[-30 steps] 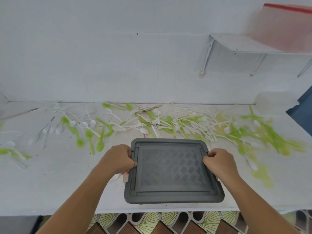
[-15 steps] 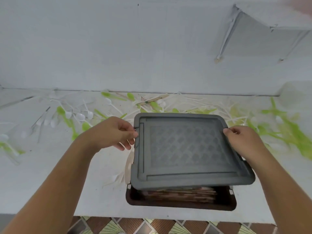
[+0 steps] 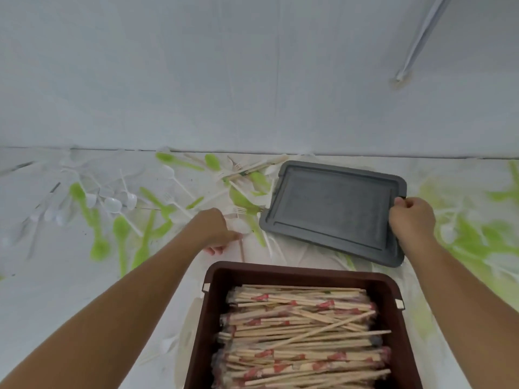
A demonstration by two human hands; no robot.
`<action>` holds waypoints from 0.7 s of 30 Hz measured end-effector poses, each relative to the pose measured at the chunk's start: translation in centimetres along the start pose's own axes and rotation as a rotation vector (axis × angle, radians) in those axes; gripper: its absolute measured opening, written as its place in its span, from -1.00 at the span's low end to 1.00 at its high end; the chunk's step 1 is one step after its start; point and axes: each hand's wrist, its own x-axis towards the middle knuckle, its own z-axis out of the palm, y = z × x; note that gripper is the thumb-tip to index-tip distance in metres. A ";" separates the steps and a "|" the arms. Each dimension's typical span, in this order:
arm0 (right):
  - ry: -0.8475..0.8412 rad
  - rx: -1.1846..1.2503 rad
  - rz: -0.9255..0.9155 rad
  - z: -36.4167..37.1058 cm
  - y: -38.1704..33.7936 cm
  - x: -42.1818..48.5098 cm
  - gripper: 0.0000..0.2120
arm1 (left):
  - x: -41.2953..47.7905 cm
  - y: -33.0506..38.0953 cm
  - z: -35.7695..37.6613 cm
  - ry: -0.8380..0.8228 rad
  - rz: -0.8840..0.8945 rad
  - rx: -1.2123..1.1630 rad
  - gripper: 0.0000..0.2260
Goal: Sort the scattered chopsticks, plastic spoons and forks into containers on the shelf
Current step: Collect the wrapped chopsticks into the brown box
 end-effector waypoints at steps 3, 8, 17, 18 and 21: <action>0.005 0.003 -0.017 1.7 0.5 0.6 -0.75 | 1.2 0.2 1.1 0.021 -0.006 0.097 -0.46; 0.027 0.029 -0.059 2.9 -0.4 0.8 -0.80 | 2.0 0.8 2.1 0.107 0.007 0.126 -0.60; 0.036 -0.034 -0.110 3.7 -0.9 -0.2 -0.74 | 1.1 0.2 3.4 0.142 0.038 -0.005 -0.86; 0.039 -0.054 -0.111 3.5 -0.9 -0.3 -0.74 | 0.9 0.1 3.7 0.158 0.047 -0.024 -0.81; 0.026 -0.107 -0.089 2.8 -1.1 -0.6 -0.67 | 0.7 -0.3 4.2 0.201 0.080 -0.019 -0.65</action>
